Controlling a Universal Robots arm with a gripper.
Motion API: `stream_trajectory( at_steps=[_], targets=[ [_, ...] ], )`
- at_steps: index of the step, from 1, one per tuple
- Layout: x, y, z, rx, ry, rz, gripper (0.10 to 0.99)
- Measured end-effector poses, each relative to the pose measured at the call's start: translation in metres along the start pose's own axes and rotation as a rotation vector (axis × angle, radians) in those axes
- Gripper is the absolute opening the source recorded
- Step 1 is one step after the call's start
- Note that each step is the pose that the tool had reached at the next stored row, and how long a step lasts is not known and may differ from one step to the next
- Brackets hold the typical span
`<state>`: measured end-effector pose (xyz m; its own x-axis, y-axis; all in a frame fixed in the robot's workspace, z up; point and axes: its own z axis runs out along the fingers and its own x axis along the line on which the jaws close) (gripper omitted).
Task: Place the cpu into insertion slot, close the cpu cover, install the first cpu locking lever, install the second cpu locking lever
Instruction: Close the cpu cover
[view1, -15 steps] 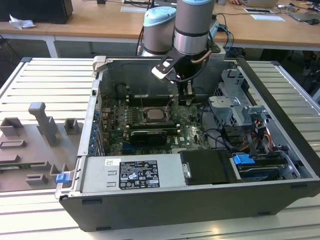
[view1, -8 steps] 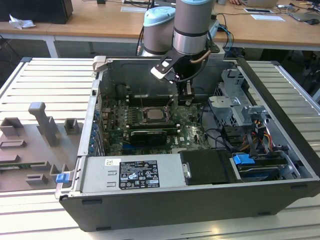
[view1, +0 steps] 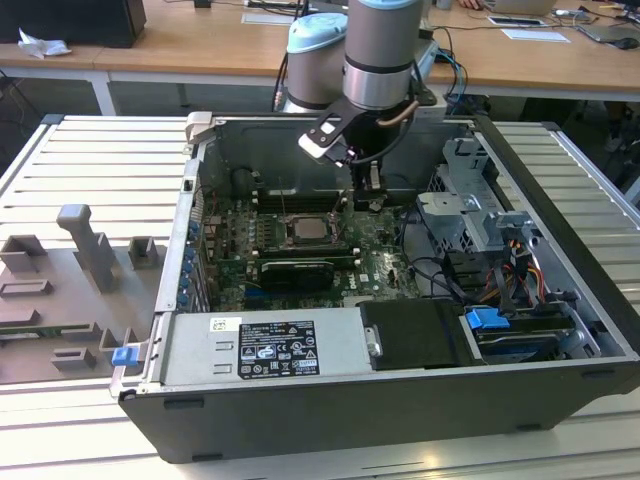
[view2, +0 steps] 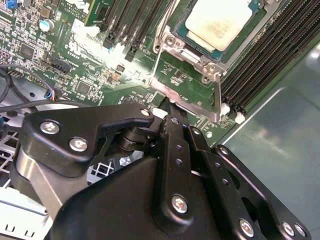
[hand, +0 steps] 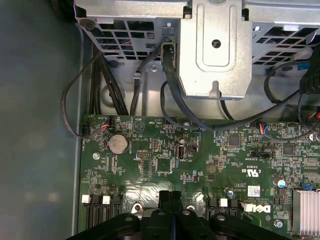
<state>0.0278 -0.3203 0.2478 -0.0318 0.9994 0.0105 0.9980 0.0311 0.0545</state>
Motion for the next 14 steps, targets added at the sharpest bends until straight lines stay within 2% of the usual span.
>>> stream_trajectory(
  at_steps=[5, 14],
  targets=[
    [0.0001, -0.0034, -0.0002, 0.000, 0.0000, 0.000, 0.106],
    [0.0006, -0.0179, -0.0008, 0.000, 0.0000, 0.000, 0.106]
  ],
)
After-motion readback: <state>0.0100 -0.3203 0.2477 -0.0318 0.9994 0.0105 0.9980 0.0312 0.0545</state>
